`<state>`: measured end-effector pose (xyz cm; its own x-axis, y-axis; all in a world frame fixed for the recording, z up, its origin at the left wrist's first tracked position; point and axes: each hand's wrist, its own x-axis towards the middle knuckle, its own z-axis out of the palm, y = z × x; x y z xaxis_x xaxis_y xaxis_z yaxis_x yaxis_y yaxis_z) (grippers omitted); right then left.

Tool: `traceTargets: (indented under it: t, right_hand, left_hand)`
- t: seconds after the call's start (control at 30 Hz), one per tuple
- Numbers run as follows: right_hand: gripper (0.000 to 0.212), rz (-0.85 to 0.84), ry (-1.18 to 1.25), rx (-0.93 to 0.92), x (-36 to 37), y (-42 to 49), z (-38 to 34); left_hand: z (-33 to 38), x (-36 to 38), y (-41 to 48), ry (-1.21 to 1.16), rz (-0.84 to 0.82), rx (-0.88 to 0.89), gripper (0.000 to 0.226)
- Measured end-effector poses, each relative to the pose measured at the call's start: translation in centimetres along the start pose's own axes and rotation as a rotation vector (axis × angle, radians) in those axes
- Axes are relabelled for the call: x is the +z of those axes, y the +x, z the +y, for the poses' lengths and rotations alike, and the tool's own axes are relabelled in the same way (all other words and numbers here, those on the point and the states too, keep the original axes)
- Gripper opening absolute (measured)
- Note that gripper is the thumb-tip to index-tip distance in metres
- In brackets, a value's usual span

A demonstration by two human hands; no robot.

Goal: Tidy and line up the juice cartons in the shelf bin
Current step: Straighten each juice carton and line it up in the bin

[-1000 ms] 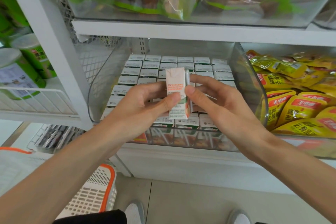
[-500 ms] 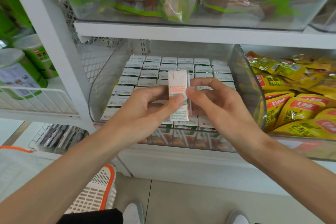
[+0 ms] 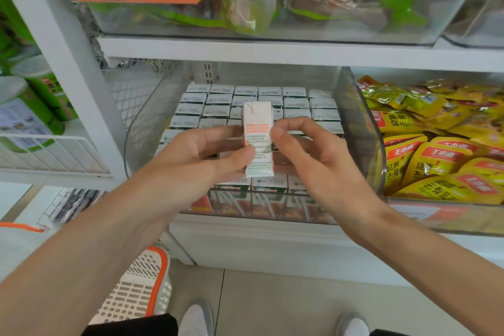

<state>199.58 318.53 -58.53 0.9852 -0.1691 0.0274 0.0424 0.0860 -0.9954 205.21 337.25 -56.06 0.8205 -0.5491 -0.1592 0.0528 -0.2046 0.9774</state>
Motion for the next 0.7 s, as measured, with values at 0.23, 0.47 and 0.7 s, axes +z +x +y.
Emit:
traceTargets:
  t: [0.23,0.47,0.7]
  right_hand:
    - [0.028,0.023,0.029,0.068,-0.1,0.1,-0.1]
    - [0.02,0.068,-0.071,0.014,-0.4,0.5,0.2]
    - [0.013,0.051,-0.113,-0.021,-0.5,0.2,0.3]
  left_hand:
    - [-0.5,-0.8,1.2,-0.01,-0.01,0.04,0.028]
    - [-0.7,-0.8,1.6,-0.053,-0.006,0.03,0.03]
    - [-1.1,-1.2,1.8,-0.093,0.116,0.004,0.026]
